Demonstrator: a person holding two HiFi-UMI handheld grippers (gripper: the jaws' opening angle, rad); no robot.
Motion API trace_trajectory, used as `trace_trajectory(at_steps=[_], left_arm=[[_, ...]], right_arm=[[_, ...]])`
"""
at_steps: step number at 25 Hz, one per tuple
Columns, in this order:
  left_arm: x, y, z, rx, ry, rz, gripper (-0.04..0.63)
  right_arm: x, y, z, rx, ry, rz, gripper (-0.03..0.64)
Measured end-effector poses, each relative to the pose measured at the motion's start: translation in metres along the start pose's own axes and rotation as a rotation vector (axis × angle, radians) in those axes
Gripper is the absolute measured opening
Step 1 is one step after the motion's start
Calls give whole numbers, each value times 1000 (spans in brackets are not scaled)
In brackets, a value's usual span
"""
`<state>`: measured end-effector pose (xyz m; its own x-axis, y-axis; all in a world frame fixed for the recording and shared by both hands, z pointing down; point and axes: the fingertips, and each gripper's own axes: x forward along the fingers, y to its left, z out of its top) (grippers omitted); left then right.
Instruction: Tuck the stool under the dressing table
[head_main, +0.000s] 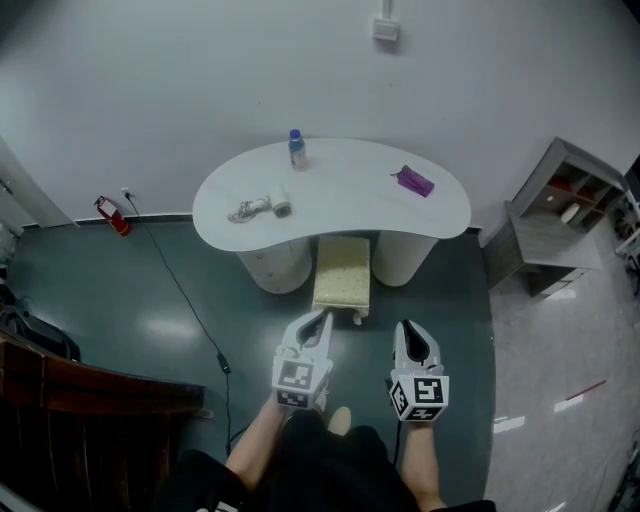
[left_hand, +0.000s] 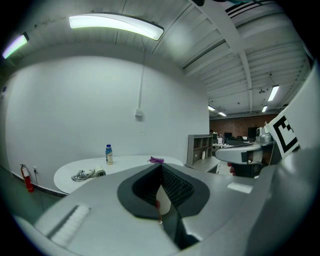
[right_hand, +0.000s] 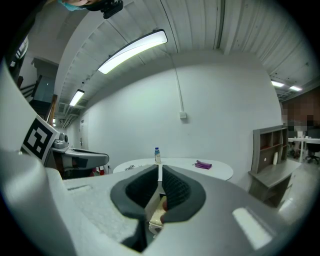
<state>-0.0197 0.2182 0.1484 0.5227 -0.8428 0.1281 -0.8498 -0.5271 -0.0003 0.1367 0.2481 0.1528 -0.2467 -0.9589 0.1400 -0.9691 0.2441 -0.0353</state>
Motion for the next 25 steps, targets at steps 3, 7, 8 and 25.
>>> trace_trajectory(at_steps=[3, 7, 8, 25], left_arm=[[-3, -4, 2, 5, -5, -4, 6], [-3, -8, 3, 1, -10, -11, 6], [-4, -9, 1, 0, -8, -11, 6], [-5, -1, -1, 3, -13, -23, 6]], right_arm=[[-2, 2, -2, 0, 3, 5, 26], [-2, 3, -1, 3, 4, 14, 26], [-2, 4, -2, 3, 4, 16, 26], [6, 13, -3, 5, 5, 18, 26]])
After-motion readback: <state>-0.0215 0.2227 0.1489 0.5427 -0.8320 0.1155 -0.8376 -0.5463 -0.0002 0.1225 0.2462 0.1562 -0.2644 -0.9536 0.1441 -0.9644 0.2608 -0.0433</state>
